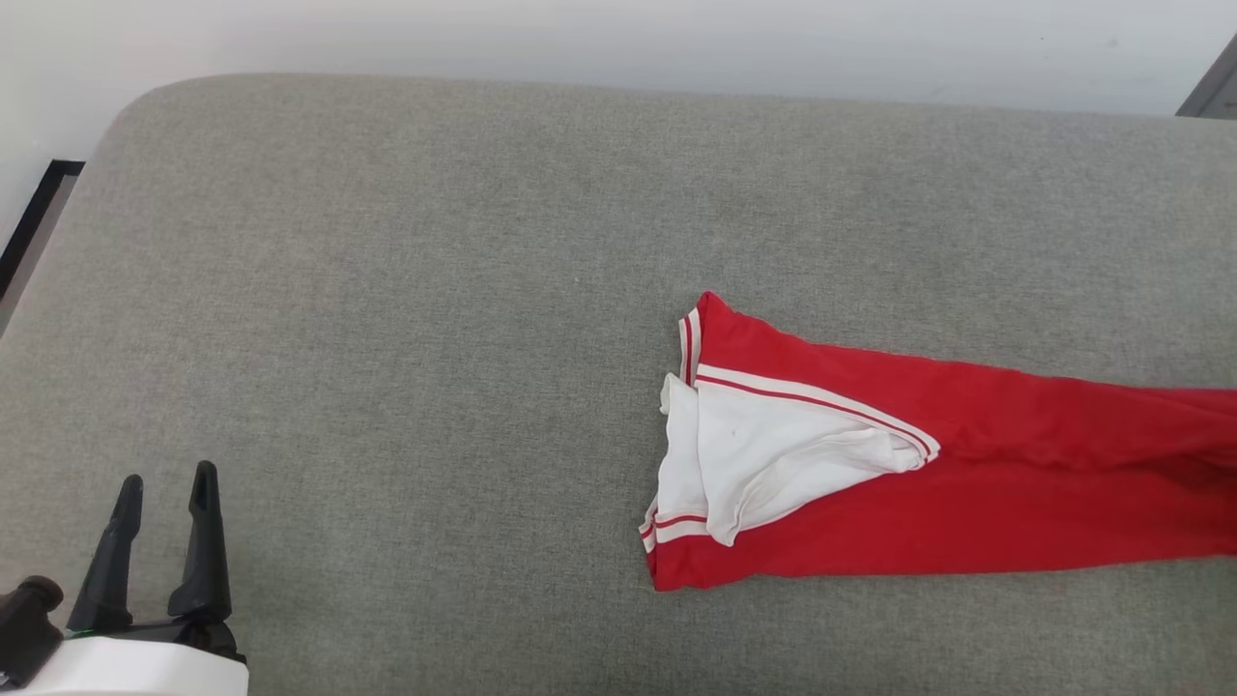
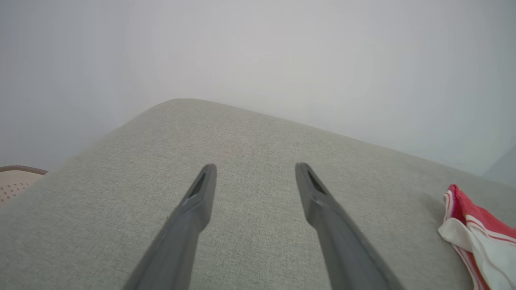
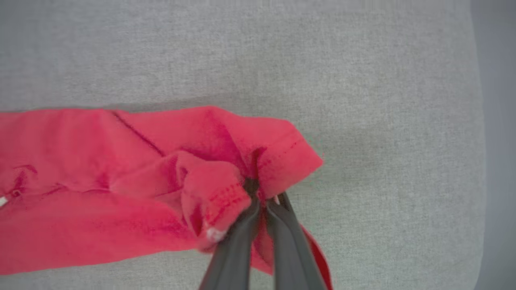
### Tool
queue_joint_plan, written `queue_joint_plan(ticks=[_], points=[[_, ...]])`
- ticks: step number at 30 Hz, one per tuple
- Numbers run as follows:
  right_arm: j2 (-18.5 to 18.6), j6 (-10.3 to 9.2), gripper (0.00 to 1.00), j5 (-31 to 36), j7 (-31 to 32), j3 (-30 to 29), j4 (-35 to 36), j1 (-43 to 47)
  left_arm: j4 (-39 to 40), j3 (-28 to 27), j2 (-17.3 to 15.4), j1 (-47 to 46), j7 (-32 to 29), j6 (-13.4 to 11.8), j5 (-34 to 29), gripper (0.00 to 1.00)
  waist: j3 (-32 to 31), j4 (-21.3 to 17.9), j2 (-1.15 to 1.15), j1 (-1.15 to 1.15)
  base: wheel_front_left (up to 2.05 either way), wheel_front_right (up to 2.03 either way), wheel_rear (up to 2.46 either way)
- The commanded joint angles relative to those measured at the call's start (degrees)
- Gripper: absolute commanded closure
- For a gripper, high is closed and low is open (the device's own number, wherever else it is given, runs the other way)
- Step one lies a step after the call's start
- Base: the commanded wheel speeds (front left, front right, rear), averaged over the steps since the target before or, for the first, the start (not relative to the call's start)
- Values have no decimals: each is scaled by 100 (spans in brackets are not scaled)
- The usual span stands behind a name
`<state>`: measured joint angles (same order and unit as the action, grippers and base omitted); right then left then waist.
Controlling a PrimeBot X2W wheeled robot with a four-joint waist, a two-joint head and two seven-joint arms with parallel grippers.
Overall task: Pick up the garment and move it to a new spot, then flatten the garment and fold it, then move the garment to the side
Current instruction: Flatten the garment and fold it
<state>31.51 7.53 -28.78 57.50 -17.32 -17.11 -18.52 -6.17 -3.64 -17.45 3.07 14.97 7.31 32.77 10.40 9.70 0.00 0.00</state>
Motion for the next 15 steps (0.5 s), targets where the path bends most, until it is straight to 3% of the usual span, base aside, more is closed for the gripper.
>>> queue_joint_plan(ticks=[1,10,15], points=[[-68,-8,100,-87,50,78,194,39,4,19,-9,62,27,17,88,0,-10,-7,0,0,0,0,0],[-569,-6,100,-478,386,962,1805,355,-57,149,-7,-71,27,18,132,0,8,133,0,0,0,0,0],[-955,-6,100,-444,423,1635,2216,214,-102,271,8,-181,27,18,194,0,35,327,0,0,0,0,0]])
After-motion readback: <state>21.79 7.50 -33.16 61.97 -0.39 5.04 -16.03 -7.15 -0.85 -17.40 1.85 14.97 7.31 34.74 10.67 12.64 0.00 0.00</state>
